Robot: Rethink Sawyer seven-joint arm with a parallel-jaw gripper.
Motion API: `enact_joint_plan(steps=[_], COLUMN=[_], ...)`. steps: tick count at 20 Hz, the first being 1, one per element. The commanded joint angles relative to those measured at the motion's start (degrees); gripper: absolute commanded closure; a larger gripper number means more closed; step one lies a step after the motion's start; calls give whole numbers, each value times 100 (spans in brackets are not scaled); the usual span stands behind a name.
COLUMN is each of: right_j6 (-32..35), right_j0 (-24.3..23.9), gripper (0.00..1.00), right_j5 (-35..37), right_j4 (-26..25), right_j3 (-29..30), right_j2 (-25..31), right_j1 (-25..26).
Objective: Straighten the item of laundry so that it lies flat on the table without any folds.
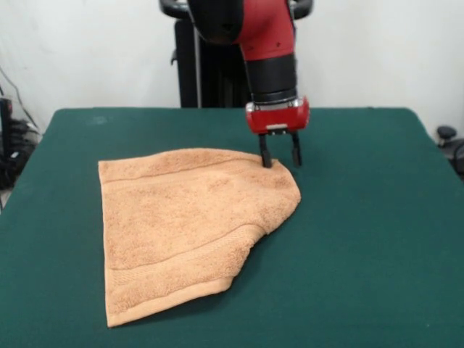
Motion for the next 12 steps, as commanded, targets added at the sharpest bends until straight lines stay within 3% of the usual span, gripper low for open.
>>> enact_joint_plan(steps=[1,6,8,11,12], right_j6=[-1077,-1209,-734,846,1154], right_j0=[34,75,697,2068,2232], gripper=[0,0,0,0,0], right_j5=[1741,2110,2209,2929,3136], right_j4=[361,633,640,611,753], right_j3=[-1257,-1536,-1974,-2977,-3206], right_j2=[1124,1197,656,-528,-691], right_j1=[1410,1449,1536,2080,2277])
